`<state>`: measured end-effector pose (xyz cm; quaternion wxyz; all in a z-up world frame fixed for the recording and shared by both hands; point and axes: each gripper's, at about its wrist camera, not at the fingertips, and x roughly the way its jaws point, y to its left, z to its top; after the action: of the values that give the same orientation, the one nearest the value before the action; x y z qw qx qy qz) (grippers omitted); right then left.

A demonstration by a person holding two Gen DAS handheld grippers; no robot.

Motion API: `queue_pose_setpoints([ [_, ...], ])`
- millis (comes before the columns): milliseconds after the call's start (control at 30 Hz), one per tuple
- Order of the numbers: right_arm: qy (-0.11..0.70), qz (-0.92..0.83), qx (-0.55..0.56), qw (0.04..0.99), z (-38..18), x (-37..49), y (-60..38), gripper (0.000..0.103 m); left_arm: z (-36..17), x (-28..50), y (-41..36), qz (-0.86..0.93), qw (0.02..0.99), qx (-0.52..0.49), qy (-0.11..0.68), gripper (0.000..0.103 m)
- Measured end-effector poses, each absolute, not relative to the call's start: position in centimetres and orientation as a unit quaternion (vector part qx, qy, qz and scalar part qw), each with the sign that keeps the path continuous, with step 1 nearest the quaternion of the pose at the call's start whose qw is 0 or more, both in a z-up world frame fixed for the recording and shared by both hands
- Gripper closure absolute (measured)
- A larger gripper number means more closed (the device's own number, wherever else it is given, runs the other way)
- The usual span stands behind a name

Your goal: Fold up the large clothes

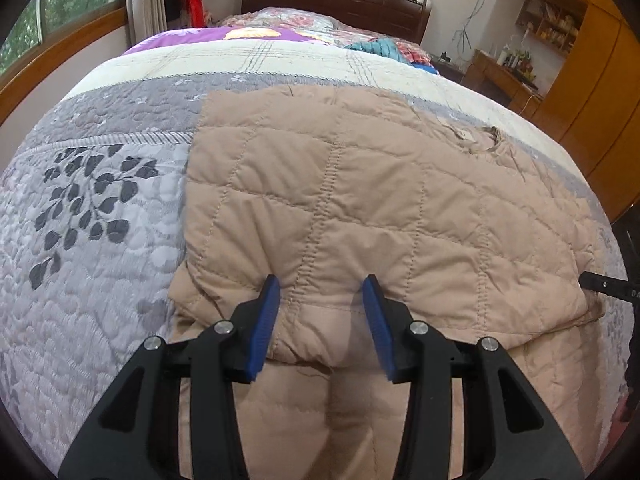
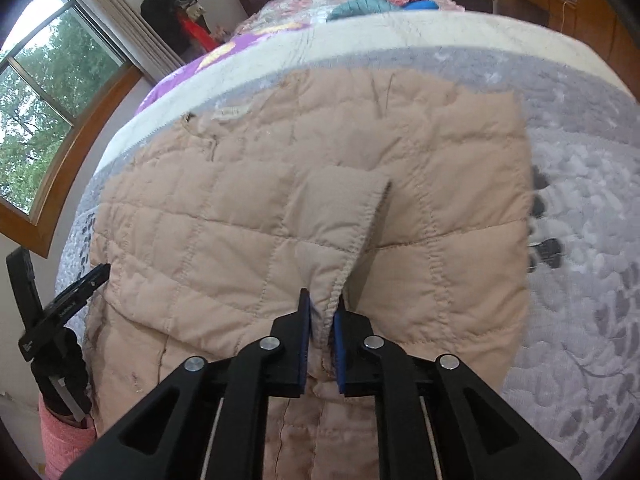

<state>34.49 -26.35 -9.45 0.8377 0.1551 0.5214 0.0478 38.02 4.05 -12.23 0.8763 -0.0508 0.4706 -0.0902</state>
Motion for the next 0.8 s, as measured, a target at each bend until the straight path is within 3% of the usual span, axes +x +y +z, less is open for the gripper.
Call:
queue_pose_setpoints([
  [233,0.469,0.066,0.131,0.871,-4.5,32.4,-24.8,0.089,-8.0,35.2,1.8,-0.128,0.893,-0.034,0.43,0.059],
  [633,0.528,0.051,0.129,0.838,-11.3,35.1,-23.8,0.092,-12.9,37.0,-0.4,-0.124,0.873,-0.016,0.471,0.057],
  [800,0.522,0.057,0.135,0.84,-11.1,34.7,-24.0,0.089,-12.5,36.9,-0.3,-0.12,0.872,-0.012,0.474,0.057],
])
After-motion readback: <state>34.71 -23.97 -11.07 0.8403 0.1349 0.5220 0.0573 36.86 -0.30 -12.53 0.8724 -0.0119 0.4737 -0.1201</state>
